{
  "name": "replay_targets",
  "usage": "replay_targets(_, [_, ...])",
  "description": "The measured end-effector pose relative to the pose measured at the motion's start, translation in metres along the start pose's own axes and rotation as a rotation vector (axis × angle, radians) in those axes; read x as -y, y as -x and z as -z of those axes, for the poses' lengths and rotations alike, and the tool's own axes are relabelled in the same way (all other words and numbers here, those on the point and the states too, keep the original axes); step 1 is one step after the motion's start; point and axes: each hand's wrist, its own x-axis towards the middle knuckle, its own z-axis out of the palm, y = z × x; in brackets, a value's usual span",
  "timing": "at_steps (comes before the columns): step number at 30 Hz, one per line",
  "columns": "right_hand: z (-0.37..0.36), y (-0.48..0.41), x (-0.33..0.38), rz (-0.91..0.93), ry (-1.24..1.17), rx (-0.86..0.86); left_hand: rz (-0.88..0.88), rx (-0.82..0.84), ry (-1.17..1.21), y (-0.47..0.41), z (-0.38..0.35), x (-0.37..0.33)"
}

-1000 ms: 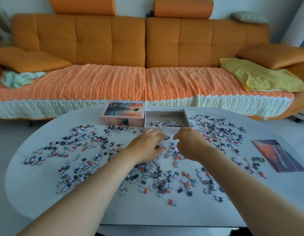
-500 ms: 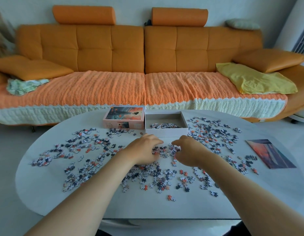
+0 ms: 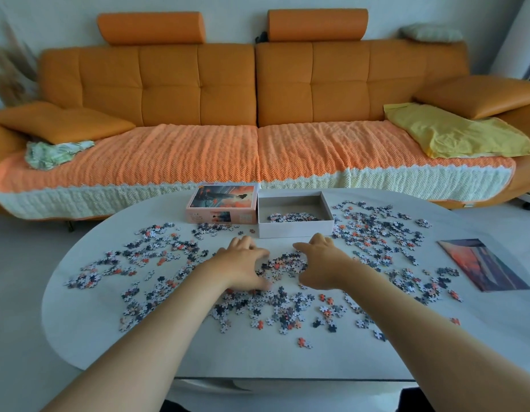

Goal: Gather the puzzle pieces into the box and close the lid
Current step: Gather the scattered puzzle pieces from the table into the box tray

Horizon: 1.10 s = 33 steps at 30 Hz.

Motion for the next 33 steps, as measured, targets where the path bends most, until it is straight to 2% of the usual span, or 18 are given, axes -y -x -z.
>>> replay_targets(2, [-0.003,-0.002,0.007,0.038,-0.026,-0.004,0.009,-0.006,0.033,0.003,-0.002,0.001])
replay_targets(6, [-0.005,-0.009,0.019,0.089,-0.072,-0.004,-0.045,-0.148,0.148,0.001,-0.006,-0.003])
replay_targets(13, [0.003,-0.015,0.014,0.032,0.007,0.109,-0.041,-0.034,0.161,-0.002,-0.003,-0.001])
replay_targets(19, [0.001,-0.019,0.023,0.1,-0.08,0.031,-0.117,-0.128,0.285,-0.005,-0.003,-0.015])
replay_targets(23, [0.001,-0.019,0.018,0.055,-0.18,-0.021,-0.09,-0.18,0.292,-0.008,0.0,-0.015])
replay_targets(33, [0.01,-0.028,0.011,0.028,-0.333,-0.087,-0.031,-0.203,0.521,-0.022,0.008,-0.013])
